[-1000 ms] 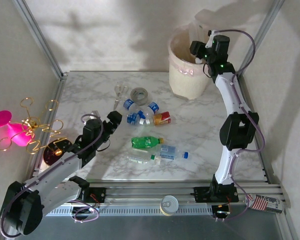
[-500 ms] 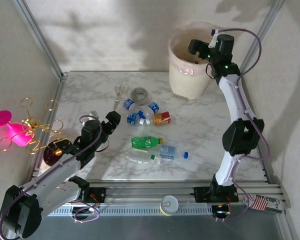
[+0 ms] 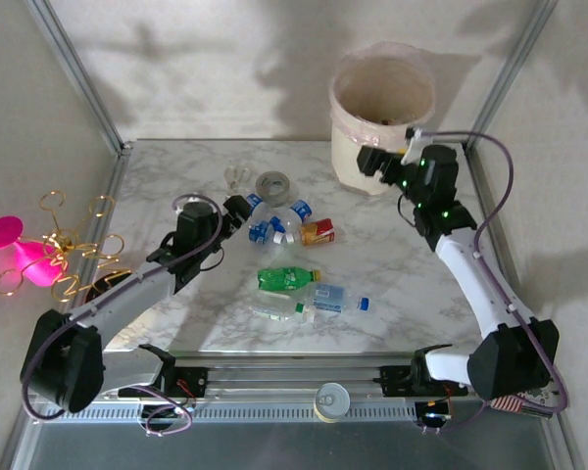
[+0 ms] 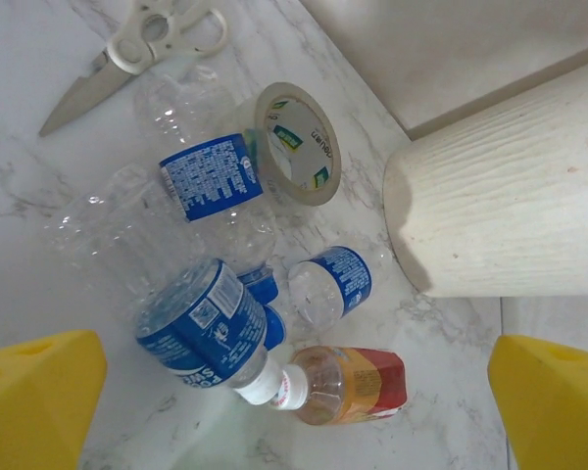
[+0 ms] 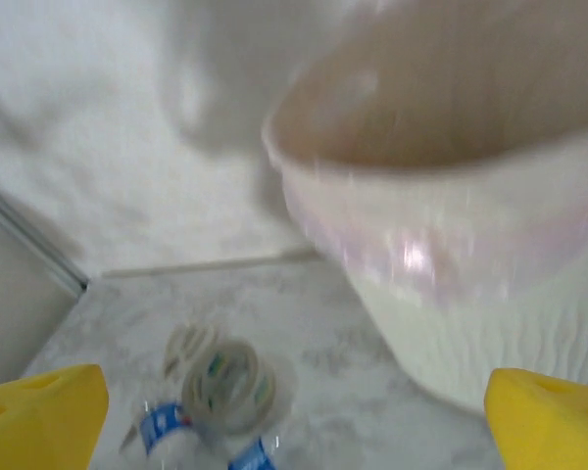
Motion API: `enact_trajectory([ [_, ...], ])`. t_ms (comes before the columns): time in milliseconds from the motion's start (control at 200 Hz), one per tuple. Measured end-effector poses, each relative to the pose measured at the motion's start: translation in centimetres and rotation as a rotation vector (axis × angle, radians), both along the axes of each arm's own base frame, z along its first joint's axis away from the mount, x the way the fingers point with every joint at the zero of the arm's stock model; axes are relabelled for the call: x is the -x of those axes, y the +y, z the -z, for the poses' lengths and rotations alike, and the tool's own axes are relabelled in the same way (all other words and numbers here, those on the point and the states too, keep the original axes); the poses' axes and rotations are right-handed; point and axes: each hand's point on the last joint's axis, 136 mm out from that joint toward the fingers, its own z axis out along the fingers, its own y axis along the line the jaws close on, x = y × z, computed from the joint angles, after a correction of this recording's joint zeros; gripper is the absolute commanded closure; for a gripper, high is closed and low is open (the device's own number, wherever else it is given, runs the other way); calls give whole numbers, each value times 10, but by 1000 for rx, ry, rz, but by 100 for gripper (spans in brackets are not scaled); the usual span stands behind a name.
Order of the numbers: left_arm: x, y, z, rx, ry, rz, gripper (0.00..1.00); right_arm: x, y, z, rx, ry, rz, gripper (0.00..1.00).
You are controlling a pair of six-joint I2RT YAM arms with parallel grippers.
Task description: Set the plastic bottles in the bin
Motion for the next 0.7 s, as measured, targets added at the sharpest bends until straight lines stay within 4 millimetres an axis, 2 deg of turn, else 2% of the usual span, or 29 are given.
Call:
enact_trajectory([
  [150, -6, -7, 26, 36, 77, -9, 1, 22, 4, 61, -21, 129, -5, 1],
  [320, -8, -14, 50, 106, 146, -39, 1, 40, 5, 100, -40, 198, -6, 1],
  [451, -7, -20, 65, 134, 193, -68, 2, 50, 4, 117, -54, 222, -1, 1],
  [696, -12, -25, 110, 151, 323, -140, 3, 57, -5, 130, -64, 199, 45, 1],
])
